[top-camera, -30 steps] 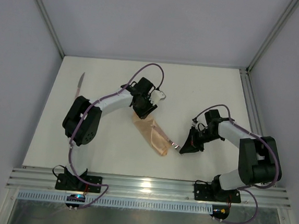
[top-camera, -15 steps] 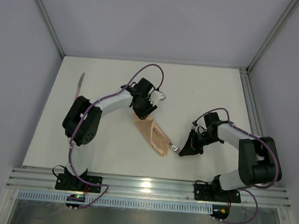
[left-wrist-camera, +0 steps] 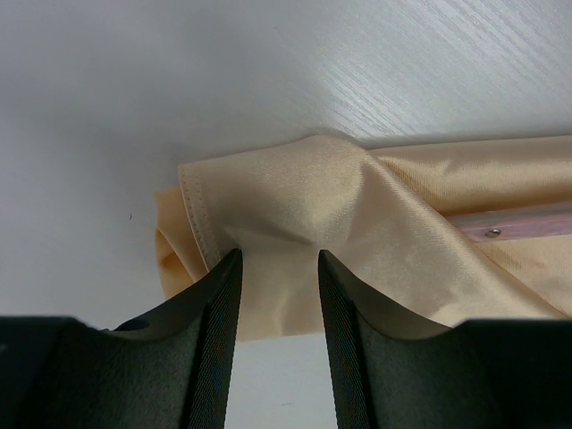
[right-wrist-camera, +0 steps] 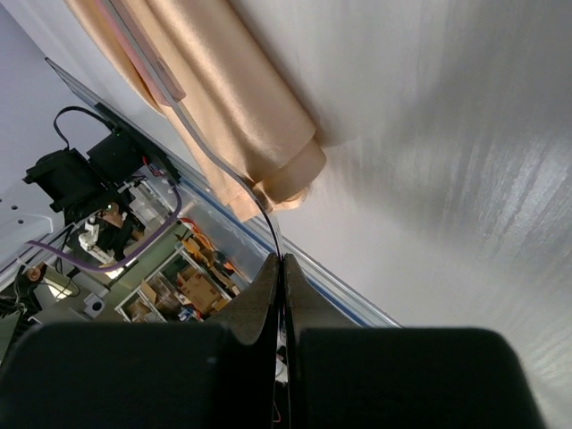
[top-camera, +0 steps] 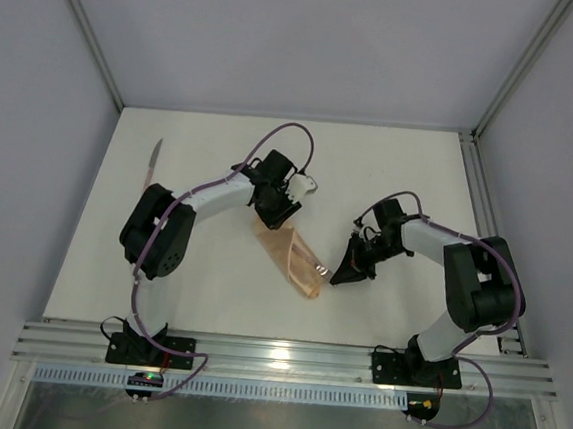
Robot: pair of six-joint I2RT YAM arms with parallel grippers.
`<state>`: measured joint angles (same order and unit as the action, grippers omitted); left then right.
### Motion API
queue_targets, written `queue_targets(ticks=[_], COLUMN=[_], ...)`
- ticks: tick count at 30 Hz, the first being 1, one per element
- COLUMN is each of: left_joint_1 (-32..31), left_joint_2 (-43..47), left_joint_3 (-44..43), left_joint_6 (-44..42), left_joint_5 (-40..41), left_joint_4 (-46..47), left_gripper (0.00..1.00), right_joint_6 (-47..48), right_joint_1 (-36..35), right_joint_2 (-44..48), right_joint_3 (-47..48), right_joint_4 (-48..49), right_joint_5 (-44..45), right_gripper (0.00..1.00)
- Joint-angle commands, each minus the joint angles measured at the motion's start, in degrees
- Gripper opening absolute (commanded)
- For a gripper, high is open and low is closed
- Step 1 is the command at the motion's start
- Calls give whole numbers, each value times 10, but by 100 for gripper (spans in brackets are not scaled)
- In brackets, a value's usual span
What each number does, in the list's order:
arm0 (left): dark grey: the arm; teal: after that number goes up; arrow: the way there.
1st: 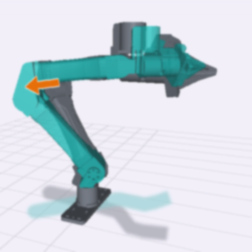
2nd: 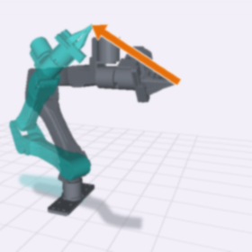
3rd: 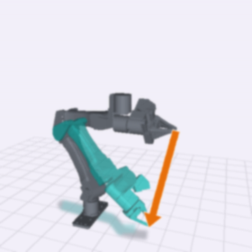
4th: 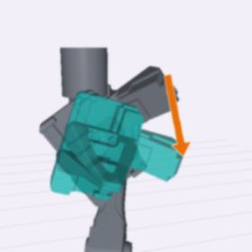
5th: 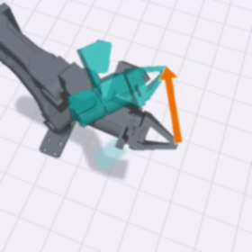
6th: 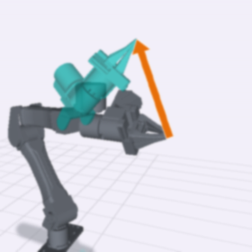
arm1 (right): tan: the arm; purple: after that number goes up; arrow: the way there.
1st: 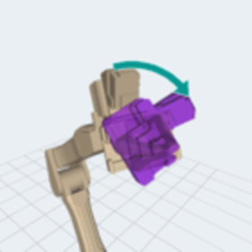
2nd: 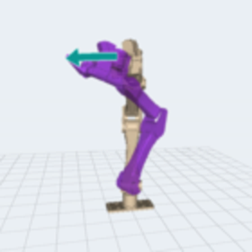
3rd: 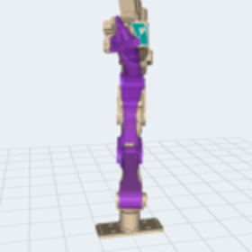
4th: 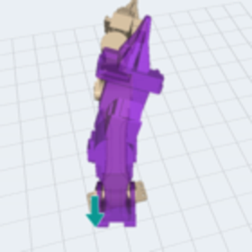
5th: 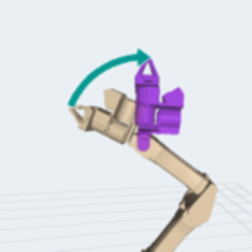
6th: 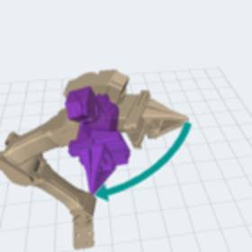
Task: Fold the napkin into a case and place the utensils inside
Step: Stuff the fork into the folded napkin.
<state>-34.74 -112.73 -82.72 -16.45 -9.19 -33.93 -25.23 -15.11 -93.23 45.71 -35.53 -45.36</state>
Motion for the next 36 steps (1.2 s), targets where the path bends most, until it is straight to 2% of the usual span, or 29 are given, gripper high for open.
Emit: queue_targets(ticks=[1, 10, 19, 26, 36], left_joint_1=[3, 8, 58, 100, 101], left_joint_2=[22, 36, 77, 60, 28], left_joint_3=[8, 4, -24, 11, 24], left_joint_6=[8, 30, 51, 41, 45], left_joint_5=[-14, -21, -62, -53, -64], left_joint_4=[20, 19, -29, -18, 18], left_gripper=[42, 46, 50, 51, 50], right_joint_6=[-40, -112, -204, -227, -201], right_joint_1=[-3, -13, -42, -55, -67], right_joint_2=[-1, -7, -7, -19, -55], right_joint_3=[34, 32, -3, 4, 24], right_joint_4=[21, 67, 155, 178, 166], right_joint_5=[-6, -1, 8, 23, 19], right_gripper=[3, 3, 3, 3, 3])
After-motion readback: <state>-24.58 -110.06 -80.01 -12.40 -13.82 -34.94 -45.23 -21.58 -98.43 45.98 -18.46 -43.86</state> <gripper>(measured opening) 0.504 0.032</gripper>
